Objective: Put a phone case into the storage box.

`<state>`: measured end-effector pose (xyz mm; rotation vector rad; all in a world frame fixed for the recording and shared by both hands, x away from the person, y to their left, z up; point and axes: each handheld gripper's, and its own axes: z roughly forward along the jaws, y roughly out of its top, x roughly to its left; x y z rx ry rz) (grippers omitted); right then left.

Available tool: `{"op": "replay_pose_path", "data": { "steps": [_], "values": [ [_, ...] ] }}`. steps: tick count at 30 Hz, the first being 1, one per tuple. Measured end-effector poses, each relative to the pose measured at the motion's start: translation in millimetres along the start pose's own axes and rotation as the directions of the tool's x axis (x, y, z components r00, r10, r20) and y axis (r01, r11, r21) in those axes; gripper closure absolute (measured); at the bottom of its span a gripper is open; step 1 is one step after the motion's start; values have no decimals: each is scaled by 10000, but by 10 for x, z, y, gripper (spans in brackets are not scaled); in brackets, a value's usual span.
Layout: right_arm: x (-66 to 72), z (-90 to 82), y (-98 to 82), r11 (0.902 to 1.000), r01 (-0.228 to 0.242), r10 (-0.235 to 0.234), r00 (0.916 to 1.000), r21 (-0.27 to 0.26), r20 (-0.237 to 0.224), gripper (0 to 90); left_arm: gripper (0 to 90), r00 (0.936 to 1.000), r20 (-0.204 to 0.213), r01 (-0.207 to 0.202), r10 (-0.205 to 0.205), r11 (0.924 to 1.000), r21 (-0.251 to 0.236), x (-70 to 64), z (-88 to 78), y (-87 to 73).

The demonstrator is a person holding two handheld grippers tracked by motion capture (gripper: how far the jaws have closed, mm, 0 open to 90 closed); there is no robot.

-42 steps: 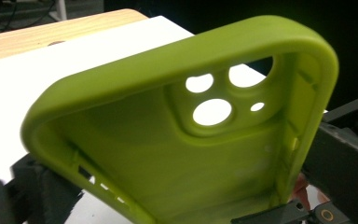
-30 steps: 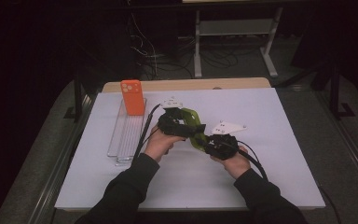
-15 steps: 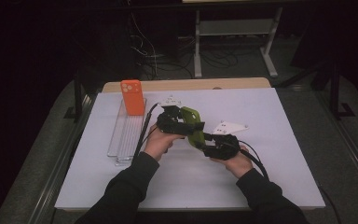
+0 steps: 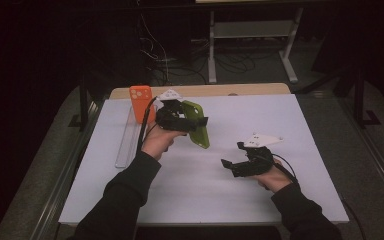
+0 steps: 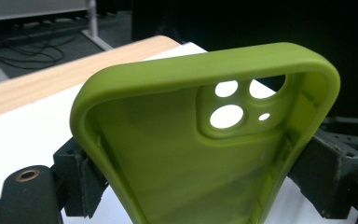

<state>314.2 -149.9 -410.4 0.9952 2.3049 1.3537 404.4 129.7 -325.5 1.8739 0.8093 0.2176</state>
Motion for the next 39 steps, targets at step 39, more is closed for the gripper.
{"op": "replay_pose_path", "data": {
  "steps": [39],
  "values": [
    [-52,-240,-560,9813,352,-410,9988,1891,268,0,153,8903,-4515,446,-601,9980,-448,1017,-747,171]
  ]
}}
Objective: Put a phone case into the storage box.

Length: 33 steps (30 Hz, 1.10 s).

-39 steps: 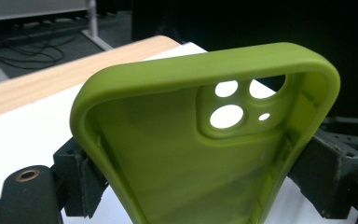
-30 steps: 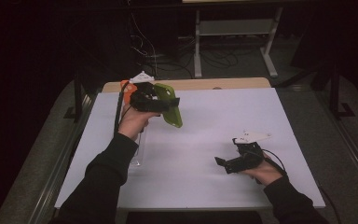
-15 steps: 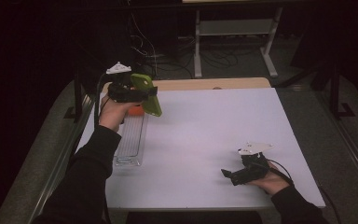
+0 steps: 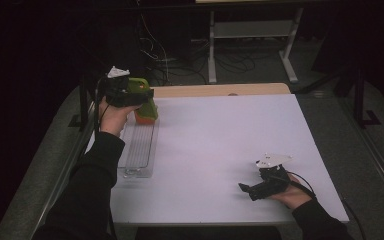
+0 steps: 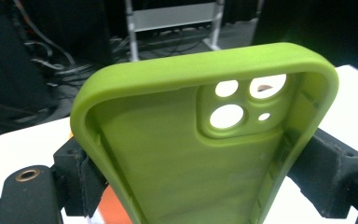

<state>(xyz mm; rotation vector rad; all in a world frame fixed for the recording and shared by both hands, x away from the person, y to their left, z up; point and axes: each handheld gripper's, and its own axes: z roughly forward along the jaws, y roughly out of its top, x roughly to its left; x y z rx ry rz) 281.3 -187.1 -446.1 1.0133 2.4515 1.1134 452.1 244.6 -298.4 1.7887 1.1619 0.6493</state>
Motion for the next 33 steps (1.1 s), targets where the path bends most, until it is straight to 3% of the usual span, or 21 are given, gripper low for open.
{"op": "replay_pose_path", "data": {
  "steps": [3,11,19,30,33],
  "values": [
    [0,-1,0,10000,11,-11,10000,-27,4,0,152,9977,-657,-154,175,9994,319,15,63,-23],
    [-2,-15,5,9999,-69,69,10000,-101,-12,0,150,9833,-1818,178,-47,9974,700,78,259,-148],
    [-6,-20,6,9999,-41,42,10000,-135,31,0,146,9743,-2226,653,-343,9889,1335,140,483,-320],
    [2,-31,9,9997,-175,175,9998,-149,-20,0,136,9665,-2555,769,-238,9768,1999,168,670,-465],
    [-3,-35,9,9997,-91,92,10000,-205,14,0,129,9618,-2723,803,-267,9789,1877,155,697,-476]
  ]
}}
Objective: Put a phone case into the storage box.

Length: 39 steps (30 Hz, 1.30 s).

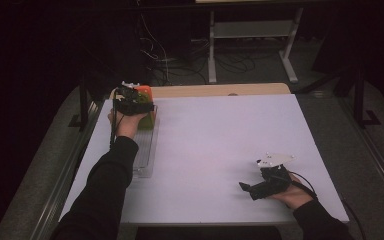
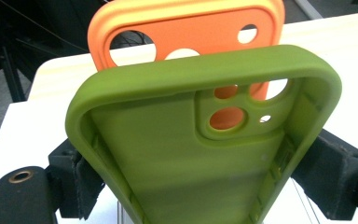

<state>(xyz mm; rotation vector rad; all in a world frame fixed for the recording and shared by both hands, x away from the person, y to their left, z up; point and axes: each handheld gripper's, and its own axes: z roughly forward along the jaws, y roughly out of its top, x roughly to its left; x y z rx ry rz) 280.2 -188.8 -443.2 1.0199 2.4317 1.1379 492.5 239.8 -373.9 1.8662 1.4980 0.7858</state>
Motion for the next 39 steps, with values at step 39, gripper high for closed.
{"op": "replay_pose_path", "data": {
  "steps": [39],
  "values": [
    [-12,-47,24,9998,1,1,9999,-212,110,0,2,8268,4913,-2258,2739,9616,-1562,105,-1048,-462]
  ]
}}
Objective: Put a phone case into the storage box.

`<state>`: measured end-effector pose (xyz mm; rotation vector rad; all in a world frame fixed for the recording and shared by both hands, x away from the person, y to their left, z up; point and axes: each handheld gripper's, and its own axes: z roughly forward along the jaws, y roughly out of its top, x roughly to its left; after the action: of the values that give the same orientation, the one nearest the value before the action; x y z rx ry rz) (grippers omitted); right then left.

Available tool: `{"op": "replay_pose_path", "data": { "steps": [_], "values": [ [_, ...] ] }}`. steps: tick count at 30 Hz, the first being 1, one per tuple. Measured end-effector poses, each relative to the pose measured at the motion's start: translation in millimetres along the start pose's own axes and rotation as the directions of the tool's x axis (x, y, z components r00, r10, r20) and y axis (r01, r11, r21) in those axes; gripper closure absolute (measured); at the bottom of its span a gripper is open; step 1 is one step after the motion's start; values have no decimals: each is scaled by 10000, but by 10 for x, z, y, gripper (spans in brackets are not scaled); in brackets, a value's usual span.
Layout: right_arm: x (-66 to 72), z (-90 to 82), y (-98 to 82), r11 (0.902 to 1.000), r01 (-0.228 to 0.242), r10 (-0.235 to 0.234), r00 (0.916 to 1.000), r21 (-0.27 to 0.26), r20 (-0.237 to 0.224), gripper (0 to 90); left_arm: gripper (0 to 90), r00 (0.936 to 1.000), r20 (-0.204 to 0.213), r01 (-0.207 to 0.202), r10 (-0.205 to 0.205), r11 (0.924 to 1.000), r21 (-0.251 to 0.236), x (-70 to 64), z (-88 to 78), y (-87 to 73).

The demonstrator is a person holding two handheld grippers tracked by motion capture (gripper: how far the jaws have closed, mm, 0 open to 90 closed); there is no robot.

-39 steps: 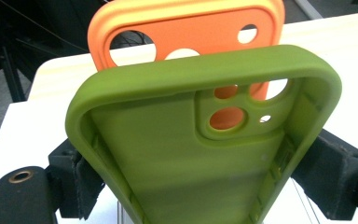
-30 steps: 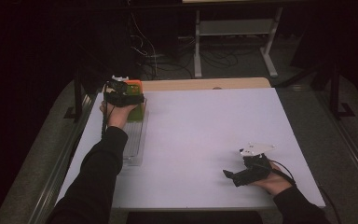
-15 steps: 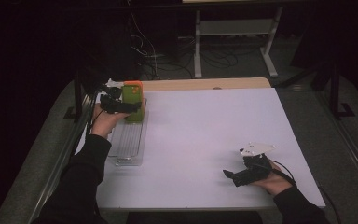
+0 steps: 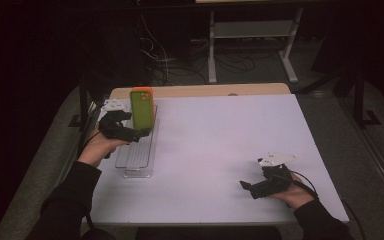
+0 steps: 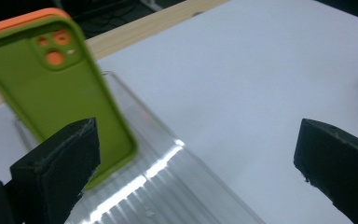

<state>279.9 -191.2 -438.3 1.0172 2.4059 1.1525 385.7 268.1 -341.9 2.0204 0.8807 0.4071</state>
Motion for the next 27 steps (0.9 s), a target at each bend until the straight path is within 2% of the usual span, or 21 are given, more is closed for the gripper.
{"op": "replay_pose_path", "data": {
  "steps": [6,8,13,14,20,22,23,27],
  "values": [
    [5,-19,13,9999,-84,84,10000,-109,-5,0,0,9972,698,-275,276,9996,-20,-213,-55,-155],
    [6,-34,21,9999,-75,75,10000,-130,-55,0,0,9958,806,-433,432,9991,2,-268,-67,-210],
    [2,-93,74,9992,9,-19,9997,-409,-238,0,0,9930,1074,-491,489,9988,-9,-378,-73,-349],
    [5,-107,89,9990,-2,-11,9996,-457,-289,0,0,9916,1135,-627,623,9980,2,-391,-74,-371],
    [5,-175,158,9970,169,-199,9990,-756,-391,0,0,9890,1291,-723,716,9974,6,-500,-73,-495],
    [-3,-183,174,9960,324,-355,9987,-831,-366,0,0,9880,1312,-831,813,9965,80,-519,-69,-534],
    [4,-192,183,9965,219,-251,9989,-805,-399,0,0,9882,1305,-819,800,9966,96,-532,-65,-556],
    [1,-212,226,9951,312,-352,9985,-937,-411,0,0,9863,1318,-1054,997,9937,372,-584,-40,-652]
  ]
}}
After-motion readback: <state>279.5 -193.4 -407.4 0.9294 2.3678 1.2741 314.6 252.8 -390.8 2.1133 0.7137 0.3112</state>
